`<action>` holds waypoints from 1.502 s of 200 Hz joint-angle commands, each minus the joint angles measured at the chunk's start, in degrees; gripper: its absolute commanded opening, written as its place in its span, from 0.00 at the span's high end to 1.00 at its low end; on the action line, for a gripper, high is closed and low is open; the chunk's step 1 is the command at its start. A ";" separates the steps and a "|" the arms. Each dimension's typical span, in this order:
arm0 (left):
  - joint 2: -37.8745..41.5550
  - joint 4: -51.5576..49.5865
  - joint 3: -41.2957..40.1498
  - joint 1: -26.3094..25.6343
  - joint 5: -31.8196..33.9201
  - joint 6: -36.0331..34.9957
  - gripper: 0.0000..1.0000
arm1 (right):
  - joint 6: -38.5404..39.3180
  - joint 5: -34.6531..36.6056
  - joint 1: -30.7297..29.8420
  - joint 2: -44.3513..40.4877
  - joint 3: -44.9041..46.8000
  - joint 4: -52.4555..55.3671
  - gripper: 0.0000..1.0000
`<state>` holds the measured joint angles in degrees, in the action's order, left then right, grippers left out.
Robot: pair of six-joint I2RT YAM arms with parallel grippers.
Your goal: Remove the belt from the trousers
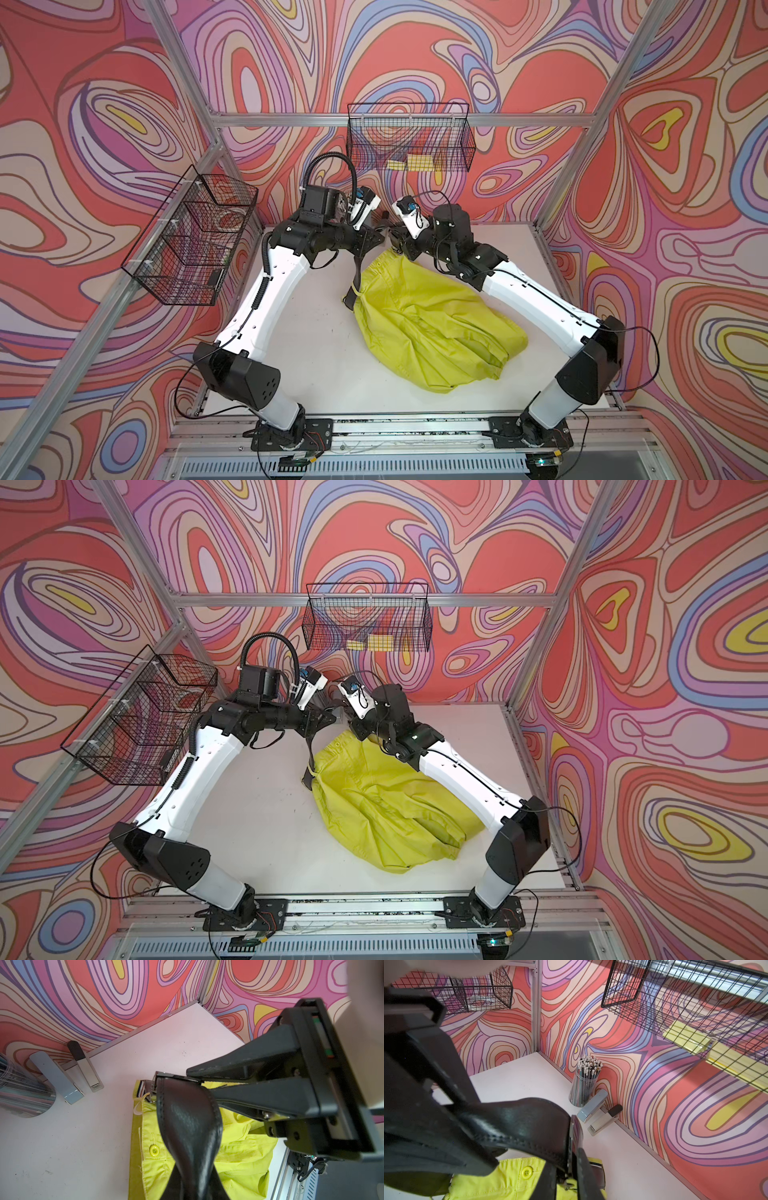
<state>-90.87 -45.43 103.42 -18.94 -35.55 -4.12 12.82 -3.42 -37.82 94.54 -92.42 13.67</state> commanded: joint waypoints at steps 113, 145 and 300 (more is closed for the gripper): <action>0.59 -0.06 0.52 -0.57 -4.85 1.48 1.00 | -1.92 1.22 0.12 -4.60 3.56 -1.90 0.69; 0.52 -0.20 0.49 -0.55 -4.80 1.80 1.00 | -1.83 1.00 0.12 -5.10 3.74 -2.29 0.68; 0.26 -0.57 0.94 -0.54 -5.31 1.84 1.00 | -1.66 -0.35 0.12 -1.47 1.98 -1.08 0.68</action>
<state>-90.87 -45.39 103.42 -19.14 -37.56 -3.16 11.29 -3.05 -37.80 92.23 -89.60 12.47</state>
